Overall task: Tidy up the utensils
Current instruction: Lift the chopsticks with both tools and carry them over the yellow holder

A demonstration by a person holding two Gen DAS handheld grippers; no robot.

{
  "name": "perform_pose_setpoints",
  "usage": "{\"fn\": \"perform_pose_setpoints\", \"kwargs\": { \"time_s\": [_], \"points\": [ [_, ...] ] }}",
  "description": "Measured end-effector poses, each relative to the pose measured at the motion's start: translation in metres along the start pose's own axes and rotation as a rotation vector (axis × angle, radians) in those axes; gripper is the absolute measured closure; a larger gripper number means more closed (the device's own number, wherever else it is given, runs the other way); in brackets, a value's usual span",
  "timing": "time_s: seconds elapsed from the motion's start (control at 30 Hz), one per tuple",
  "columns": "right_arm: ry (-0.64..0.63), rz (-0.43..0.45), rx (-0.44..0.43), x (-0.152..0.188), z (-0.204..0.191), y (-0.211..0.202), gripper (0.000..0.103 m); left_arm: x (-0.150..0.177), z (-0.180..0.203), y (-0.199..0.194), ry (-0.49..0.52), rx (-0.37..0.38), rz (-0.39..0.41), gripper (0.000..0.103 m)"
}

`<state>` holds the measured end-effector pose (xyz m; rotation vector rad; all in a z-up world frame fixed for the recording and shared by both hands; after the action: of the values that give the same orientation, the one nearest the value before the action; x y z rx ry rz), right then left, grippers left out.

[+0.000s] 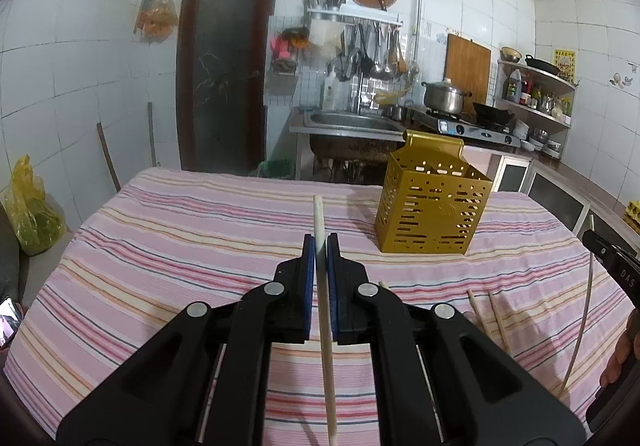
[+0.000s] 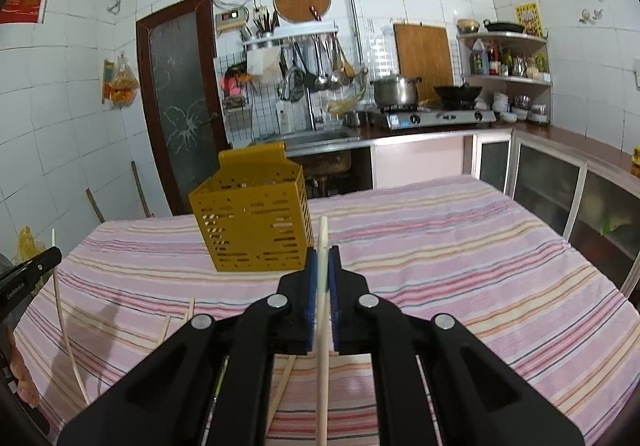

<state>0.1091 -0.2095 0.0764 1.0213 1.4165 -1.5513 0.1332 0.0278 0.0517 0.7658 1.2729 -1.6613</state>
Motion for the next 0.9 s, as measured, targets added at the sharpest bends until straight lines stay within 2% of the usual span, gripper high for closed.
{"fn": "perform_pose_setpoints", "kwargs": {
  "time_s": [0.27,0.4,0.5,0.73,0.9],
  "points": [
    [0.01,0.111,0.016,-0.028,0.005,-0.013,0.097,-0.029,0.023,-0.009,0.003,0.059,0.075,0.099],
    [0.008,0.188,0.016,-0.07,0.008,-0.009,0.097,-0.061,0.048,-0.005,0.007,0.109,0.121,0.099],
    [-0.014,0.255,0.02,-0.102,0.004,-0.004,0.097,-0.098,0.076,0.001,0.003,0.16,0.177,0.099],
    [-0.023,0.396,0.033,-0.179,-0.009,0.032,0.097,-0.169,0.138,0.025,0.0,0.251,0.284,0.099],
    [-0.002,0.456,0.036,-0.211,-0.016,0.074,0.097,-0.184,0.166,0.069,0.003,0.262,0.291,0.099]
  ]
}}
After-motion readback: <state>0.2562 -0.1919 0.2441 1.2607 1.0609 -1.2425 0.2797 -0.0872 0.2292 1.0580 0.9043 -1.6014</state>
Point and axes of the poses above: each gripper's, at about its wrist camera, not at the fingertips, and y roughly the way its jaws point, z to its right, x to its underside, the point moved 1 cm from there along y, roughly the way its jaws point, and after that the axes turned 13 degrees about -y, right-handed, at the moved point
